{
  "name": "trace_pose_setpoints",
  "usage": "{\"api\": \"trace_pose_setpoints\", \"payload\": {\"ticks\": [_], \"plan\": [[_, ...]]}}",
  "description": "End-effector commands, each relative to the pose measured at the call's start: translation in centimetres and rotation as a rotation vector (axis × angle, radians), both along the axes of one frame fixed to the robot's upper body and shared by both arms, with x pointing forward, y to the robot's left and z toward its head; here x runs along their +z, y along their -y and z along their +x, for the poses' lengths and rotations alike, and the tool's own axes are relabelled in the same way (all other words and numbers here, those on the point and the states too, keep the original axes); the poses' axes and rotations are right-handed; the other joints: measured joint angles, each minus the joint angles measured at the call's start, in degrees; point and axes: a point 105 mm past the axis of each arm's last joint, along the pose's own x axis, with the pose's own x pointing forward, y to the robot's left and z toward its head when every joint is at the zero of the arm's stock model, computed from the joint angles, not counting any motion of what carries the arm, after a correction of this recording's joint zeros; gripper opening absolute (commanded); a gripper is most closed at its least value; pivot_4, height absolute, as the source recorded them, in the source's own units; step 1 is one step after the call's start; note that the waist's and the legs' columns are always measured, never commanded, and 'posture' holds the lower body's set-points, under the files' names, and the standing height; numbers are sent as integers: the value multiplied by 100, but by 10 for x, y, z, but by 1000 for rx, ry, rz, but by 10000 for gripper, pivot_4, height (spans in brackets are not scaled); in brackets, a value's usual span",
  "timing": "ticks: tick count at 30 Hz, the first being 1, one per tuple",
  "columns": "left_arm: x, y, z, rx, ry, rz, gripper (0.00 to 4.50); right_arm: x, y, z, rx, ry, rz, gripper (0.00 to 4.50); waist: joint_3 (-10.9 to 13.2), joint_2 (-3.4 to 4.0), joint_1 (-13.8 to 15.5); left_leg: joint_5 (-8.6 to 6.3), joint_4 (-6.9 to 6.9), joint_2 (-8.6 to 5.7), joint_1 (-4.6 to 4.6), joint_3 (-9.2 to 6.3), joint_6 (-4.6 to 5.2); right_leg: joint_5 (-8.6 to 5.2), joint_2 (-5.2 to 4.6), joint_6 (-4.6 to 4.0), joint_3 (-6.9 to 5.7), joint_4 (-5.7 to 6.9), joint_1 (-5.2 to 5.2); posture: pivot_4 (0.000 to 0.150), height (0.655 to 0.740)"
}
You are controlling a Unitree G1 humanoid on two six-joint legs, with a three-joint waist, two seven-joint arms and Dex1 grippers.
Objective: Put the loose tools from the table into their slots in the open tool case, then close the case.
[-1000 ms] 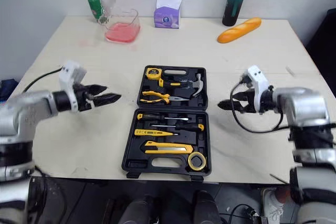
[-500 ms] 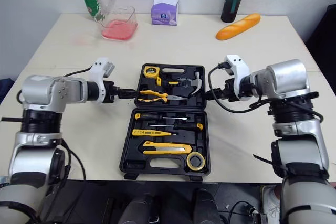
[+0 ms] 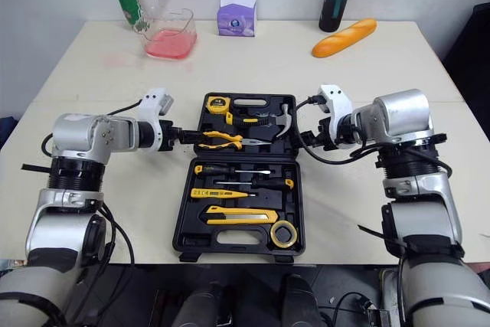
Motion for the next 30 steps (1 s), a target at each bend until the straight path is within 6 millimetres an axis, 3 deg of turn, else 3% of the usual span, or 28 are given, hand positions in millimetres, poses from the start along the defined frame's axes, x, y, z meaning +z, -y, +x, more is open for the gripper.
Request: {"api": "trace_pose_setpoints", "payload": {"ticks": [1,14,17,24,27,30], "plan": [[13,3,8,-5,49,8,44617,15,-3,4,-4,50,22,44154,0,0,7,0,0,0,0,0,0,0,0,0,0,0,0,1500,7400],[2,-7,14,17,42,110,44617,5,7,14,-83,58,-66,44154,-1,-1,5,0,16,-1,0,4,1,0,-1,0,0,14,1,1500,7400],[4,-4,14,6,45,102,36545,-2,6,11,-76,18,-57,45000,-1,-2,-8,0,18,1,0,3,1,0,0,0,1,16,1,1500,7400],[-2,2,12,-11,23,95,7101,-19,3,12,-118,-33,-46,45000,-7,-5,-95,1,19,4,3,1,-1,0,0,0,2,21,3,1500,7400],[-2,4,11,-17,20,87,3625,-25,-3,9,-115,-93,-12,36408,-13,-13,-99,2,23,4,3,1,0,0,-1,0,2,23,5,1500,7400],[-2,7,13,-17,23,74,3577,-29,-10,6,-126,-158,35,20744,-16,-18,-96,2,25,27,4,-2,0,0,-2,0,2,24,7,1500,7400]]}}
